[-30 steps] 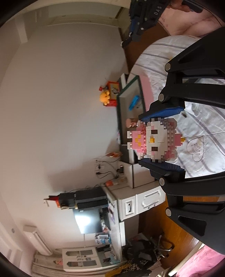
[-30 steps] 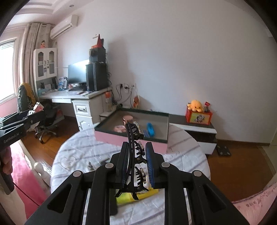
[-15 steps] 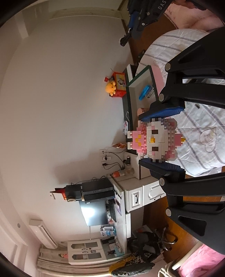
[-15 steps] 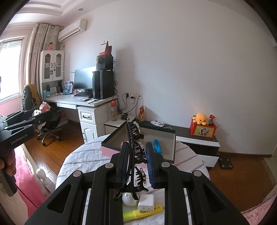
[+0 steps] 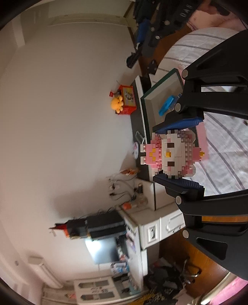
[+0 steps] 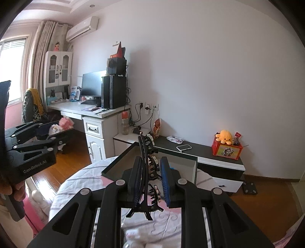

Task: Organize rigid objects
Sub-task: 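Carry the block cat and black cable into the pink box and open both tools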

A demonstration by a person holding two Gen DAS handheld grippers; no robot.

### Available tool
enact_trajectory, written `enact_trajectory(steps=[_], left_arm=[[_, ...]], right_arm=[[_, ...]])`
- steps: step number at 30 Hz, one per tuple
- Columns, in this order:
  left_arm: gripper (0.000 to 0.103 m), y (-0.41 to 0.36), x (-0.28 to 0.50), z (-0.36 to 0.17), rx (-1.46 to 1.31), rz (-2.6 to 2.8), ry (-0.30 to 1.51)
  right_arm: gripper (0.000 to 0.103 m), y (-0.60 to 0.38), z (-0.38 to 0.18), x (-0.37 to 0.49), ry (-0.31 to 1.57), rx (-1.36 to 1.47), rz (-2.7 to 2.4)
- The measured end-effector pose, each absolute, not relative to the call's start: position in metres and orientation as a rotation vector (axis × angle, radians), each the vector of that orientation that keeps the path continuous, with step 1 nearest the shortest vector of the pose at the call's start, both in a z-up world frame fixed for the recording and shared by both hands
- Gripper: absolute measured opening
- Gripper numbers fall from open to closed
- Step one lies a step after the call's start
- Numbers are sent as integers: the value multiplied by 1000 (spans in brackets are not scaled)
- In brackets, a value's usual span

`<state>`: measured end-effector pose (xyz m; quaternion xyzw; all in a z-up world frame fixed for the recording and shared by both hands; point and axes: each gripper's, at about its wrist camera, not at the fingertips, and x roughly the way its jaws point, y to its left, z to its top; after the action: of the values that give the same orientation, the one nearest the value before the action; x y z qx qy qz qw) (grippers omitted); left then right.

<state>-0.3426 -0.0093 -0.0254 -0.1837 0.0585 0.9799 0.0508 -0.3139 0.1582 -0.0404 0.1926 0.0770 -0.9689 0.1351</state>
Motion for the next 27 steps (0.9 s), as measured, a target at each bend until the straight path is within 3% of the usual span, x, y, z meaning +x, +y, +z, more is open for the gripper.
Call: enact_trajectory(steps=[13, 21, 27], left_arm=[[44, 43, -502, -101, -945, 2798, 198], [44, 63, -542, -155, -1138, 2724, 252], [45, 65, -546, -167, -1169, 2719, 290]], right_arm=[[20, 163, -99, -436, 245, 851, -2720], [20, 165, -162, -481, 193, 1123, -2596], [20, 166, -174, -480, 175, 1173, -2562]])
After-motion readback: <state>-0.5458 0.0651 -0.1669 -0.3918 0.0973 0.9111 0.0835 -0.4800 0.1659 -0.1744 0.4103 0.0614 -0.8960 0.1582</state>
